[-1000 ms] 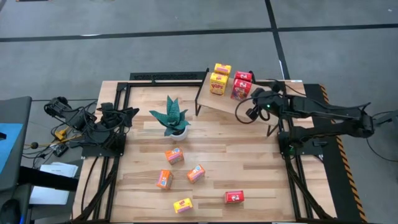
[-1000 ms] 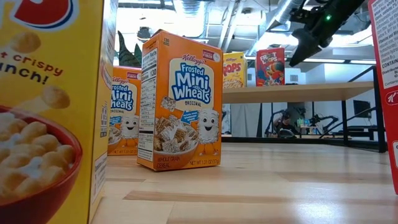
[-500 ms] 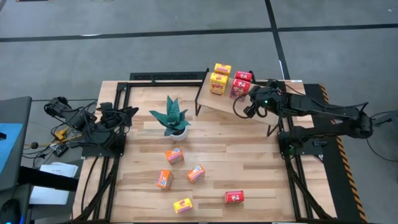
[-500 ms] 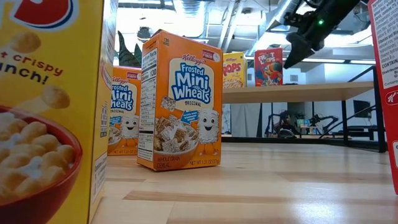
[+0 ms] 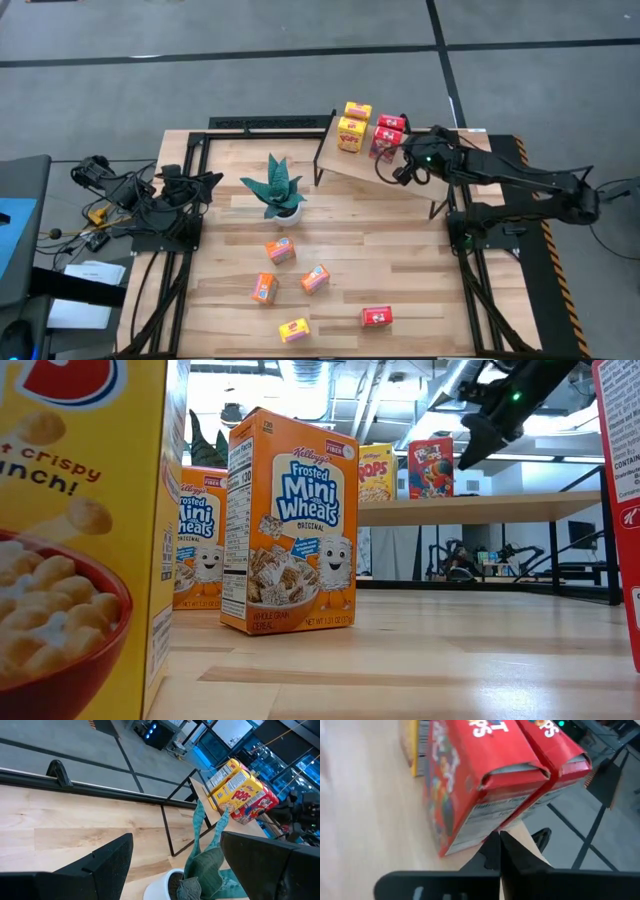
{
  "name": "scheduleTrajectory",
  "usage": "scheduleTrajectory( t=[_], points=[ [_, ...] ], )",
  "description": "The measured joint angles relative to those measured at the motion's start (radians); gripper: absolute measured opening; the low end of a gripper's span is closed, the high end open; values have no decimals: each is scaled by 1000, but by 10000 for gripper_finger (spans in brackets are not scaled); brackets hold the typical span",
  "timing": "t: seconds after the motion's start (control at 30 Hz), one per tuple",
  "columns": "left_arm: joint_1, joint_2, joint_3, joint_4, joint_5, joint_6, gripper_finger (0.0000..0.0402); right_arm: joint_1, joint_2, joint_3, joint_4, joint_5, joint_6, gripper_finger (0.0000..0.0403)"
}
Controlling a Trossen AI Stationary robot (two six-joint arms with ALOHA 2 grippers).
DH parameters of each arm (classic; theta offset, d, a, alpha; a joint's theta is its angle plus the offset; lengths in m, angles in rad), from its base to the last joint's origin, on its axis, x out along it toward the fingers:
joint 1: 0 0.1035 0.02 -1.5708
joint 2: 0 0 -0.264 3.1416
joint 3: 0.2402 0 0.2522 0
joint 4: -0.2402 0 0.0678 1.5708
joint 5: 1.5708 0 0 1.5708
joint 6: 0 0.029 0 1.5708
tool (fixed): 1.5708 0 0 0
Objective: Stack cereal on shelf
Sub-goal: Put the right orange cereal box on the shelf
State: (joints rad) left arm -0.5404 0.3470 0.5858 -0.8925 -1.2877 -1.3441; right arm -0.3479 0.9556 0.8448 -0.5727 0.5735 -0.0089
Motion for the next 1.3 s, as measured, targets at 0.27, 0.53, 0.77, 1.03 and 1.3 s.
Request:
scheduleTrajectory(
  t=[0.27,0.53,0.77,1.03,1.3],
  points=[
    [0,0,0,0,33,7,293,123,-83,149,-272,-266,141,41],
    [0,0,0,0,9,15,293,397,-81,192,-258,-678,395,157],
    [0,0,0,2,72,13,293,685,7,191,-246,-641,541,272],
    [0,0,0,145,225,137,293,739,135,191,-138,-505,338,292],
    [0,8,0,201,290,168,293,654,297,191,187,-518,-37,301]
  ],
)
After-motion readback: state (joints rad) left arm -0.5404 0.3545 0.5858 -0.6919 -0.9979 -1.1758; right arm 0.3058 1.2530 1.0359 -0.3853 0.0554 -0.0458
